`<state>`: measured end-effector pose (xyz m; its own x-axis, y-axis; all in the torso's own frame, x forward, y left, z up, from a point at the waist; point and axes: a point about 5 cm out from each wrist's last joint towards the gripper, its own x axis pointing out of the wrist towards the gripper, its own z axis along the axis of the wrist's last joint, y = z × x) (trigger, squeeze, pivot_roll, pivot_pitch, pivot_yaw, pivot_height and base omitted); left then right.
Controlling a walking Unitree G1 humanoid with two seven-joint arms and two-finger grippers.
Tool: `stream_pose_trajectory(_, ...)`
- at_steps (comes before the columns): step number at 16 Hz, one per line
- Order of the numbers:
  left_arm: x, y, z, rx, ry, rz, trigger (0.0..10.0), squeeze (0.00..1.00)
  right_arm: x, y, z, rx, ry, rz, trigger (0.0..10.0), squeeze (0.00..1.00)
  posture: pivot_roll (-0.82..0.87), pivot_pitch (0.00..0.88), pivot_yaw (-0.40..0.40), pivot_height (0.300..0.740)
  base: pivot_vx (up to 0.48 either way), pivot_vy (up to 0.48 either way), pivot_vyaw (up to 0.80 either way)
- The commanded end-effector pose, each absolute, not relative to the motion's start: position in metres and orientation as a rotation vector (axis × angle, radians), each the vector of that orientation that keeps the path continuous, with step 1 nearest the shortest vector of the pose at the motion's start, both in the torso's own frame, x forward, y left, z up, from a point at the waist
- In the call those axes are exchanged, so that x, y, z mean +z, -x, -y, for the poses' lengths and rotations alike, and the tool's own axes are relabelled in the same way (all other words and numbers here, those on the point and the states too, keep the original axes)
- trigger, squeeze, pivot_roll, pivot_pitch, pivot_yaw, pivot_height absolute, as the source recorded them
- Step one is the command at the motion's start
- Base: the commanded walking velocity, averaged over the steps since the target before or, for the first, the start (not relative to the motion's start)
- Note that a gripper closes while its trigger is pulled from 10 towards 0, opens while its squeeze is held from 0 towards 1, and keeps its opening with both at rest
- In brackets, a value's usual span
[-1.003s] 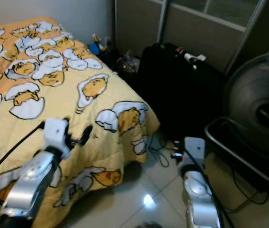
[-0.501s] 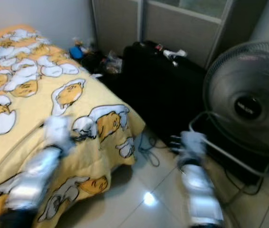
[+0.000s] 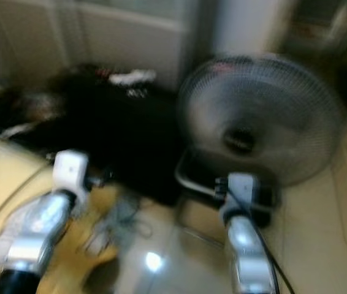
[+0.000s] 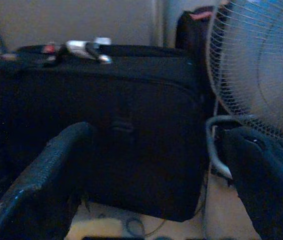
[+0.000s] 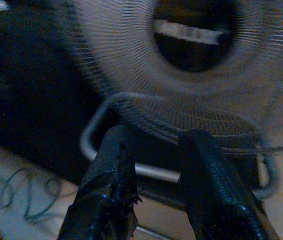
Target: Clean up the room
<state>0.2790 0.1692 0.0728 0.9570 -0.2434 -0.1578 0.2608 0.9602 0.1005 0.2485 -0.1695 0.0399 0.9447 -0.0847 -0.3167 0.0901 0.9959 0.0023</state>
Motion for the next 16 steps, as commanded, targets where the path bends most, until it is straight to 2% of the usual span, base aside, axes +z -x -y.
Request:
stream_pose_trajectory(1,0.077,-0.281,-0.162,-0.287,-0.123,-0.122,10.0,0.00,0.044,-0.249,0.178,-0.112,-0.014,-0.305,10.0,0.00,-0.04,0.000,0.002,0.740,0.431,0.000,-0.76)
stream_pose_trajectory(5,0.070,-0.276,-0.165,-0.305,-0.141,-0.159,10.0,0.00,0.035,-0.242,0.170,-0.051,-0.026,-0.353,10.0,0.00,-0.03,0.000,0.014,0.740,0.410,0.000,-0.76)
stream_pose_trajectory(6,0.053,-0.263,-0.167,-0.363,-0.197,-0.253,10.0,0.00,0.023,-0.234,0.162,0.030,-0.070,-0.459,10.0,0.00,-0.04,0.000,0.031,0.740,0.000,0.000,0.00)
stream_pose_trajectory(8,0.037,-0.245,-0.172,-0.424,-0.233,-0.325,10.0,0.00,0.012,-0.228,0.167,0.042,-0.102,-0.555,10.0,0.00,-0.03,0.000,-0.001,0.740,0.000,0.000,0.00)
stream_pose_trajectory(11,0.013,-0.233,-0.173,-0.340,-0.184,-0.440,10.0,0.00,-0.018,-0.218,0.160,0.152,-0.107,-0.707,10.0,0.00,0.03,0.020,-0.037,0.740,0.000,0.000,0.00)
stream_pose_trajectory(14,-0.026,-0.223,-0.172,-0.302,-0.211,-0.613,10.0,0.00,-0.051,-0.211,0.173,0.072,-0.043,-0.851,10.0,0.00,0.05,0.075,-0.044,0.740,0.000,0.000,0.00)
stream_pose_trajectory(15,-0.041,-0.214,-0.176,-0.290,-0.221,-0.692,10.0,0.00,-0.065,-0.201,0.170,0.102,0.028,-0.915,10.0,0.00,0.05,0.104,-0.033,0.740,0.000,0.000,0.00)
stream_pose_trajectory(16,-0.067,-0.176,-0.179,-0.315,-0.227,-0.834,10.0,0.01,-0.083,-0.176,0.166,0.090,0.009,-1.017,10.0,0.00,0.04,0.166,-0.011,0.740,0.000,0.000,0.00)
